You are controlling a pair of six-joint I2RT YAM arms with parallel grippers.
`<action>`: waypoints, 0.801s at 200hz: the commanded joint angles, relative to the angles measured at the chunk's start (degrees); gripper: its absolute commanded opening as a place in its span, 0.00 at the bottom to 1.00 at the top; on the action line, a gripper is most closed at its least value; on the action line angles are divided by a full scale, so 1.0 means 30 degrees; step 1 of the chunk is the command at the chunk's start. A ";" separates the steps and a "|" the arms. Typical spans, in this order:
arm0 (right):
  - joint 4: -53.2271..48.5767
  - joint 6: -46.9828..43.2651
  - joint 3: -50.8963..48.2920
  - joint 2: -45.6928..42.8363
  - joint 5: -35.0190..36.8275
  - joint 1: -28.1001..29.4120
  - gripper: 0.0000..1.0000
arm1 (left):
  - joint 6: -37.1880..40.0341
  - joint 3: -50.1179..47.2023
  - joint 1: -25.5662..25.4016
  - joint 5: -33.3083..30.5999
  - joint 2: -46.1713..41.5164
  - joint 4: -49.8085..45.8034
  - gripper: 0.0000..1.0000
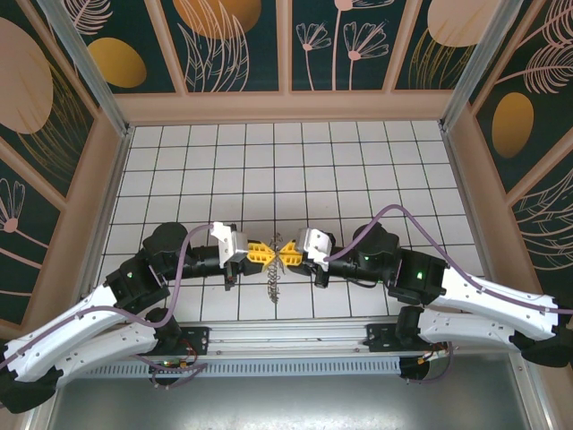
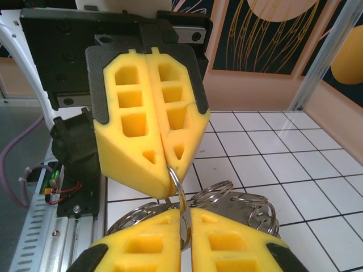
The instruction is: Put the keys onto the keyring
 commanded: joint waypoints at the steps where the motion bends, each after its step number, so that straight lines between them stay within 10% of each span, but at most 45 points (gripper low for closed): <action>1: 0.0406 0.0213 -0.0129 -0.0106 0.0632 -0.0290 0.13 | -0.0370 0.0019 -0.0205 0.1457 -0.0417 0.1813 0.00; 160: 0.0933 0.0097 -0.0367 -0.0451 -0.0087 -0.0353 0.19 | -0.0259 -0.0074 -0.0217 0.0871 -0.0735 0.1979 0.00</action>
